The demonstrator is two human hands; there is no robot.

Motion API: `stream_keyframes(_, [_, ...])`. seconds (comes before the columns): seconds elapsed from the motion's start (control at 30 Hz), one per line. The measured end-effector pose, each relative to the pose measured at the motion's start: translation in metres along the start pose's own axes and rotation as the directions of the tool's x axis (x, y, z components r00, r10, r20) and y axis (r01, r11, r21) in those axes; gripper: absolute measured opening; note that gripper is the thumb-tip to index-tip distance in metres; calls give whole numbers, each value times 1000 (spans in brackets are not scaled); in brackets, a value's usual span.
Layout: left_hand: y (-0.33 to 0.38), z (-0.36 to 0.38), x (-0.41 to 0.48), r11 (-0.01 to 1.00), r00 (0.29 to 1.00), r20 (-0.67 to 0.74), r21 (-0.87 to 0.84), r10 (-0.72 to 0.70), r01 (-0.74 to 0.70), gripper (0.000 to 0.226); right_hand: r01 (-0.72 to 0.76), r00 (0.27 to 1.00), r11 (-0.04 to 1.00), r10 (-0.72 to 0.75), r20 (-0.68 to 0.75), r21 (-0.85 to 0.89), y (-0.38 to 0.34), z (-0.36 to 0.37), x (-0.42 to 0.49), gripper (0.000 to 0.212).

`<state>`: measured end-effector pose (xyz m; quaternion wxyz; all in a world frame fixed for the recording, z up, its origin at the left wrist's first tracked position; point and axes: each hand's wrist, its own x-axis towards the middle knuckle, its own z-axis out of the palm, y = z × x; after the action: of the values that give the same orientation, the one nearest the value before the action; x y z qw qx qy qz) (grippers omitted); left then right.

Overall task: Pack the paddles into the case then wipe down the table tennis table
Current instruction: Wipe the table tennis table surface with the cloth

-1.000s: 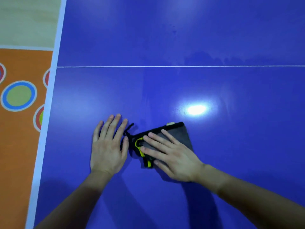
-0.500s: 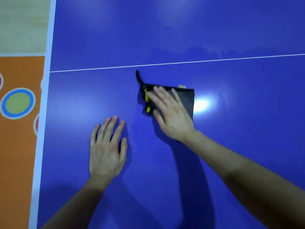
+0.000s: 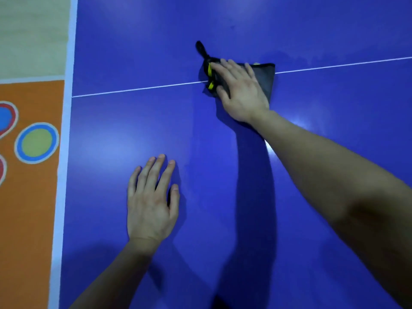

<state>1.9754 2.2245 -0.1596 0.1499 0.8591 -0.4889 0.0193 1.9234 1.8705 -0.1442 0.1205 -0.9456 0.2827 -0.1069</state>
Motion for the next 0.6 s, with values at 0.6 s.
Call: stream_keyframes(0.6, [-1,0,1,1000,1000,11,21,10,-10,51,178,980,983,-182,83,53,-39,-12,-151,64])
